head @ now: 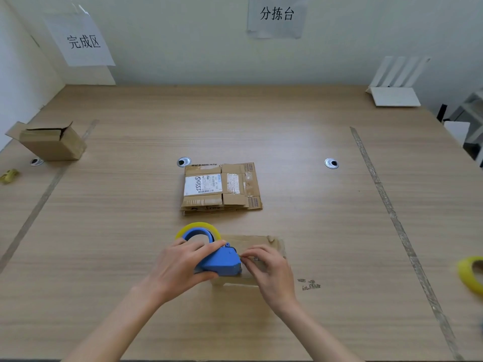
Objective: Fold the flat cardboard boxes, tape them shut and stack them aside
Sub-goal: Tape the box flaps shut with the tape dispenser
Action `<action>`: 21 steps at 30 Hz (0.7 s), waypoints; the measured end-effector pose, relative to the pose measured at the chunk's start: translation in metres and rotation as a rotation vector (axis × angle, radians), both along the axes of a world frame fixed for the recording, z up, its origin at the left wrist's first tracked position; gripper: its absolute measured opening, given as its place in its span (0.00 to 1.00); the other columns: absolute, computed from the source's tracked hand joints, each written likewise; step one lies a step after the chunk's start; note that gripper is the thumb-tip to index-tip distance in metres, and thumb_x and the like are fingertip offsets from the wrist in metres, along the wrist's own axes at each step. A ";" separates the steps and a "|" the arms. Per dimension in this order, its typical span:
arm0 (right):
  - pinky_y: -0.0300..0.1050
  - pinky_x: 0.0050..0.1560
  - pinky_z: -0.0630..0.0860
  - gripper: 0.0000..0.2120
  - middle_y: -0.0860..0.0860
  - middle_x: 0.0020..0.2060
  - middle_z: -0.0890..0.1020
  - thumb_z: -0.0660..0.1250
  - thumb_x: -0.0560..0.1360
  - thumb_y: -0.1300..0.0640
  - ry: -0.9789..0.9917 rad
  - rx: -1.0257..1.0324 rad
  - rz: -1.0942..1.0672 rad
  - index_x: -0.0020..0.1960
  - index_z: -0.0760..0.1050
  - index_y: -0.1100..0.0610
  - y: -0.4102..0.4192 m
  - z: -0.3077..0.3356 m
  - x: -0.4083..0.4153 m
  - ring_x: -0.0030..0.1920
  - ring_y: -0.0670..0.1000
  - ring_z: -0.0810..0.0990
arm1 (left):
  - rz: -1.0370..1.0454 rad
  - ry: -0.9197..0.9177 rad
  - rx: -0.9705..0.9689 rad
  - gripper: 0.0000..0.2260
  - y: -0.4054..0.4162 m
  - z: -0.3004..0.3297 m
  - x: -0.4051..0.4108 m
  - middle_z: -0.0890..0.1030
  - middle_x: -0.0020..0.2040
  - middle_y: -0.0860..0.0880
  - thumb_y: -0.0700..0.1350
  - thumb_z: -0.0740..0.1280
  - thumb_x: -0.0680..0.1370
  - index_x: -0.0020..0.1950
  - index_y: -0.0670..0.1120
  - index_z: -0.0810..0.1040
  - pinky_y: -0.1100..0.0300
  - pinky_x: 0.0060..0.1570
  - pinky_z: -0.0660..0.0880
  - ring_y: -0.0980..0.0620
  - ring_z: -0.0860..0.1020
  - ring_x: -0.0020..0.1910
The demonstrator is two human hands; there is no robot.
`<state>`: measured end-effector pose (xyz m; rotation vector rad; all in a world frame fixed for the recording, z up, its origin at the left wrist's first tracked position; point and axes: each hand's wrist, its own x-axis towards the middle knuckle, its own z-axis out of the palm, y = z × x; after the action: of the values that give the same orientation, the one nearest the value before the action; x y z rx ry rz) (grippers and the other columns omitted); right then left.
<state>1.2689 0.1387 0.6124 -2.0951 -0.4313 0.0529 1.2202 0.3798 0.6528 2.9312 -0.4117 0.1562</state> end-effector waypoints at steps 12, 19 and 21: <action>0.49 0.58 0.80 0.08 0.40 0.51 0.84 0.66 0.82 0.60 0.164 0.105 0.052 0.46 0.73 0.49 -0.023 -0.005 0.009 0.57 0.44 0.83 | 0.019 0.035 -0.047 0.31 0.022 0.018 -0.006 0.83 0.51 0.58 0.65 0.66 0.73 0.74 0.55 0.73 0.64 0.38 0.74 0.56 0.82 0.46; 0.35 0.63 0.73 0.05 0.38 0.56 0.83 0.62 0.84 0.57 0.191 0.111 0.095 0.49 0.71 0.52 -0.035 -0.004 0.011 0.65 0.39 0.78 | 0.071 0.122 -0.002 0.32 0.042 0.026 -0.016 0.83 0.51 0.60 0.69 0.58 0.73 0.74 0.57 0.73 0.61 0.39 0.77 0.55 0.83 0.46; 0.31 0.61 0.71 0.05 0.38 0.57 0.82 0.61 0.85 0.56 0.211 0.110 0.103 0.49 0.70 0.51 -0.038 -0.001 0.012 0.65 0.39 0.78 | 0.097 0.157 -0.011 0.33 0.041 0.027 -0.013 0.82 0.49 0.61 0.69 0.58 0.72 0.76 0.59 0.69 0.61 0.37 0.74 0.55 0.81 0.45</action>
<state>1.2806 0.1008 0.6110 -1.9345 -0.4047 0.3013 1.2070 0.4210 0.6800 2.9265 -0.2446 -0.0594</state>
